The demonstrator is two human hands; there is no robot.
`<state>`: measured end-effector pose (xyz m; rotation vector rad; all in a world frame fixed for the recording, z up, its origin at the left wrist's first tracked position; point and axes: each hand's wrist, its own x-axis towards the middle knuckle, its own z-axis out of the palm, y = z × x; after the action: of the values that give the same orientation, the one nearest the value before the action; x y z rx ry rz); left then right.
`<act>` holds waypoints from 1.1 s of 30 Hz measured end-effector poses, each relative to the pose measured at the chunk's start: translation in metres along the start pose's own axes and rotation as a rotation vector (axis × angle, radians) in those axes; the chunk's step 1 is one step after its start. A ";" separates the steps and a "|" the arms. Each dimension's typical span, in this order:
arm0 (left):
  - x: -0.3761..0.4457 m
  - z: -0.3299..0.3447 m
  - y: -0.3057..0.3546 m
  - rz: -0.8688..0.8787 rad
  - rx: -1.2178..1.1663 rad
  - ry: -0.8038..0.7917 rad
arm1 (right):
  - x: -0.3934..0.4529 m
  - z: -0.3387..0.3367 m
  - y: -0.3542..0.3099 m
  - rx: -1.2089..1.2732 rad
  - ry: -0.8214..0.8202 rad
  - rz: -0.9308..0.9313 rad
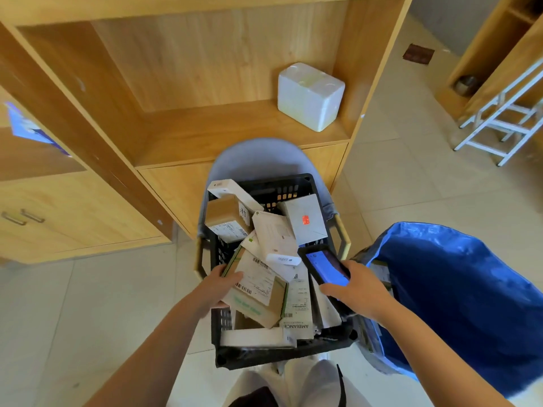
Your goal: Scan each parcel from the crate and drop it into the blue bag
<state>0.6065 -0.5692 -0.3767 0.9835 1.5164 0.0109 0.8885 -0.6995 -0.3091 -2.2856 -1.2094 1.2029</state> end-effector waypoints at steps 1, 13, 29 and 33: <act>-0.006 -0.005 0.001 0.020 0.019 -0.002 | 0.000 0.001 -0.003 -0.010 -0.013 -0.011; -0.061 -0.075 0.028 0.325 0.157 0.115 | 0.003 0.017 -0.041 0.009 -0.147 -0.079; -0.069 -0.058 0.048 0.628 -0.025 0.170 | -0.011 0.002 -0.064 0.294 -0.330 -0.030; -0.059 -0.052 0.045 0.635 -0.018 0.178 | -0.016 0.002 -0.057 0.391 -0.358 -0.019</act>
<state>0.5810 -0.5472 -0.2924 1.4424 1.2990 0.5741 0.8513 -0.6773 -0.2684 -1.8222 -0.9862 1.7209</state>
